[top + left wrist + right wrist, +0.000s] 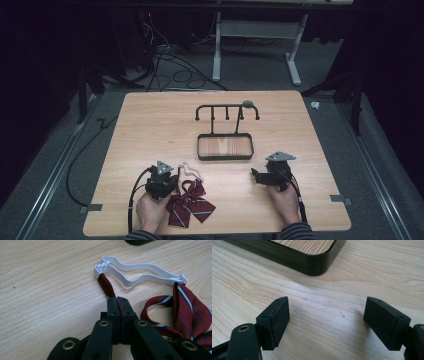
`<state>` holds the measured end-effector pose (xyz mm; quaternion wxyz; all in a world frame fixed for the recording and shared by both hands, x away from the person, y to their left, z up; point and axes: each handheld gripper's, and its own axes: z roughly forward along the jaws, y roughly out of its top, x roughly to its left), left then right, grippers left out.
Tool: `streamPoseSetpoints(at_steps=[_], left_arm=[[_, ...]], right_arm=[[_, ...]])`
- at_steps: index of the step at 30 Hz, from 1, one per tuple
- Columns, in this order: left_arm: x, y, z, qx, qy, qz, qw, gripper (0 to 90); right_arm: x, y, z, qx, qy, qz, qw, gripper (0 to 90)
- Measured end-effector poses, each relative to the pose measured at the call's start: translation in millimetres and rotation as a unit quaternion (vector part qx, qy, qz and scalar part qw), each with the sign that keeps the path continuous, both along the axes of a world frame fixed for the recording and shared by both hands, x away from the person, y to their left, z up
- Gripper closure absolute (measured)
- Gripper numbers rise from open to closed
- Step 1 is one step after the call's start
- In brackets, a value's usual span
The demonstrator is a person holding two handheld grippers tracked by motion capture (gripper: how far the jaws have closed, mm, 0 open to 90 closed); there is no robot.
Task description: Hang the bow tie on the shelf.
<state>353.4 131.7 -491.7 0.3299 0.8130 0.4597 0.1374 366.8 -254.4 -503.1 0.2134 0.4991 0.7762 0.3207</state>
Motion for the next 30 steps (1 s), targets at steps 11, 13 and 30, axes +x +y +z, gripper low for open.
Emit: streamPoseSetpoints(at_steps=[11,13,30], left_arm=[[-3.6,-3.6,22.5,-0.01,-0.026,-0.02,0.9994,90.0],[-5.0,-4.2,29.6,-0.012,-0.034,-0.026,0.999,90.0],[-17.5,-12.5,80.9,-0.034,-0.089,-0.081,0.9922,90.0]], right_arm=[[-0.4,-0.3,0.0,0.0,0.0,0.001,1.0,21.8],[-0.4,-0.4,-0.1,-0.001,-0.001,0.002,1.0,21.8],[-1.0,-0.6,-0.1,0.0,-0.001,0.002,1.0,21.8]])
